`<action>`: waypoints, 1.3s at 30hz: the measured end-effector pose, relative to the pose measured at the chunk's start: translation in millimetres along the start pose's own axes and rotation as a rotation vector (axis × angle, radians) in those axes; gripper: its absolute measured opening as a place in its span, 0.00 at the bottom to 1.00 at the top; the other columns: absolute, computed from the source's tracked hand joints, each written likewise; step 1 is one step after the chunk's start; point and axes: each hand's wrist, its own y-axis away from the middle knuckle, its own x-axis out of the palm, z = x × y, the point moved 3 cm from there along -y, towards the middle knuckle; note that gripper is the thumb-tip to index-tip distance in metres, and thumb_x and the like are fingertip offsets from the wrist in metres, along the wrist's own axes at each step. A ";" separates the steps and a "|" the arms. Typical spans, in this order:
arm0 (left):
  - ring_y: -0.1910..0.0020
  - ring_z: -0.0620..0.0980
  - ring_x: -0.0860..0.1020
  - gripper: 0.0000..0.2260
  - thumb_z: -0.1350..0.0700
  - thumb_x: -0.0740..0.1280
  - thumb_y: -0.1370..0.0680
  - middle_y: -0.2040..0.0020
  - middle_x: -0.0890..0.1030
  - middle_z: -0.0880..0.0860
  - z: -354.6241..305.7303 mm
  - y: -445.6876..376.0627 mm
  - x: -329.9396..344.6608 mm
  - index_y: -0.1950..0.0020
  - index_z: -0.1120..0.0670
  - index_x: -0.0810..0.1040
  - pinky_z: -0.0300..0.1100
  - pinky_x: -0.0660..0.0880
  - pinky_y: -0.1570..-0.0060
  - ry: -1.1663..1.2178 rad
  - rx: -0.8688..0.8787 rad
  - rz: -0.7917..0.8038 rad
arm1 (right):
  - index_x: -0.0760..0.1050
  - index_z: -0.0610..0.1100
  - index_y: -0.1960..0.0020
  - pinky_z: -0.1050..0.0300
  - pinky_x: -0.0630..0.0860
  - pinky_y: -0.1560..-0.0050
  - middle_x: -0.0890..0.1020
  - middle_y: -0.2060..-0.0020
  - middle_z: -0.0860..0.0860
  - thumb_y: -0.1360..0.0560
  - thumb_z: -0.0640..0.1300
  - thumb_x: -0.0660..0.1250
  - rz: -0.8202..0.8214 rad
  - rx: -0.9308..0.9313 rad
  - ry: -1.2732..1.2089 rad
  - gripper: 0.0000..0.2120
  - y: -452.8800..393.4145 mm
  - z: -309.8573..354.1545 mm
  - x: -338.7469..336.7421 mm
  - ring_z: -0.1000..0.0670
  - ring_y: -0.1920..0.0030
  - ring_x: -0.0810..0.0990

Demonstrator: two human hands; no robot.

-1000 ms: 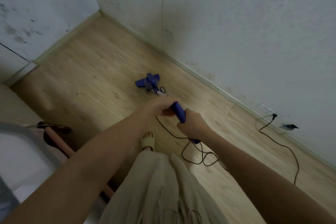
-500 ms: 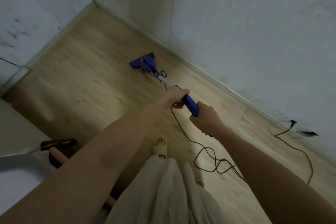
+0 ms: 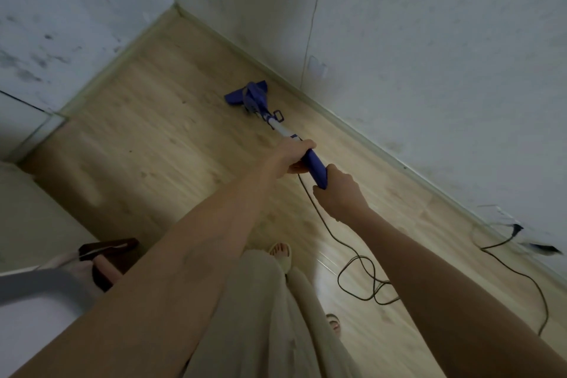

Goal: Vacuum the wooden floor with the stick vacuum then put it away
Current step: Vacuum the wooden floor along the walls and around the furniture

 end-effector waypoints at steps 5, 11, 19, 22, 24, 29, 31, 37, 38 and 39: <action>0.59 0.51 0.79 0.09 0.53 0.70 0.24 0.57 0.78 0.55 14.9 24.4 29.9 0.53 0.56 0.71 0.43 0.80 0.60 0.201 -0.024 0.081 | 0.67 0.43 0.44 0.48 0.81 0.61 0.74 0.62 0.48 0.23 0.41 0.61 -0.004 -0.007 0.025 0.08 26.4 -21.7 -14.9 0.46 0.66 0.77; 0.60 0.51 0.79 0.07 0.57 0.68 0.23 0.58 0.77 0.56 46.2 72.0 81.9 0.51 0.58 0.71 0.43 0.80 0.57 0.159 -0.037 0.154 | 0.67 0.43 0.42 0.52 0.80 0.62 0.74 0.61 0.48 0.23 0.40 0.61 0.029 0.042 0.045 0.10 91.6 -68.6 -26.2 0.48 0.66 0.76; 0.60 0.50 0.79 0.05 0.59 0.67 0.22 0.58 0.78 0.57 96.8 153.5 151.1 0.54 0.58 0.72 0.42 0.79 0.59 0.087 -0.060 0.198 | 0.66 0.42 0.45 0.59 0.73 0.79 0.74 0.61 0.45 0.25 0.36 0.59 0.086 0.087 -0.022 0.09 201.8 -127.1 -41.7 0.48 0.74 0.75; 0.61 0.50 0.79 0.06 0.58 0.67 0.23 0.63 0.77 0.56 118.6 181.8 170.2 0.54 0.59 0.72 0.42 0.78 0.59 0.017 -0.105 0.262 | 0.66 0.42 0.45 0.59 0.74 0.77 0.74 0.59 0.45 0.25 0.36 0.59 0.098 0.122 -0.079 0.09 242.4 -142.0 -38.5 0.48 0.74 0.76; 0.64 0.50 0.78 0.07 0.59 0.66 0.22 0.68 0.76 0.55 129.5 197.5 175.6 0.56 0.59 0.71 0.43 0.78 0.59 -0.027 -0.137 0.271 | 0.67 0.42 0.44 0.55 0.79 0.70 0.75 0.56 0.44 0.25 0.36 0.59 0.111 0.147 -0.127 0.10 264.5 -146.2 -31.5 0.47 0.69 0.78; 0.68 0.48 0.76 0.08 0.57 0.66 0.22 0.70 0.74 0.53 141.6 216.8 159.2 0.58 0.58 0.71 0.42 0.78 0.62 -0.198 -0.169 0.309 | 0.66 0.43 0.47 0.58 0.74 0.78 0.75 0.59 0.44 0.24 0.36 0.59 0.120 0.201 -0.312 0.07 293.8 -133.7 -4.1 0.48 0.74 0.76; 0.61 0.50 0.78 0.07 0.56 0.66 0.22 0.62 0.76 0.54 143.0 214.5 149.3 0.53 0.59 0.73 0.43 0.78 0.54 -0.242 -0.170 0.323 | 0.66 0.43 0.48 0.55 0.76 0.76 0.75 0.59 0.45 0.25 0.36 0.60 0.097 0.211 -0.369 0.07 291.8 -125.0 8.2 0.46 0.72 0.78; 0.60 0.51 0.77 0.10 0.56 0.67 0.23 0.58 0.76 0.55 137.5 196.7 120.6 0.46 0.60 0.72 0.43 0.77 0.55 -0.298 -0.173 0.237 | 0.64 0.43 0.47 0.48 0.83 0.61 0.78 0.53 0.43 0.25 0.38 0.62 0.076 0.247 -0.532 0.09 261.3 -101.6 41.9 0.43 0.60 0.83; 0.61 0.51 0.77 0.11 0.56 0.67 0.23 0.58 0.76 0.55 134.8 192.8 114.8 0.46 0.60 0.71 0.43 0.76 0.57 -0.296 -0.163 0.217 | 0.64 0.43 0.47 0.47 0.83 0.57 0.78 0.52 0.43 0.26 0.39 0.63 0.075 0.247 -0.549 0.10 254.7 -95.6 45.7 0.42 0.57 0.83; 0.61 0.51 0.77 0.11 0.57 0.67 0.23 0.58 0.76 0.55 131.3 188.7 108.6 0.45 0.60 0.71 0.42 0.76 0.59 -0.293 -0.151 0.192 | 0.64 0.43 0.47 0.46 0.82 0.54 0.78 0.52 0.43 0.26 0.39 0.63 0.076 0.248 -0.564 0.11 247.1 -89.6 49.1 0.42 0.56 0.83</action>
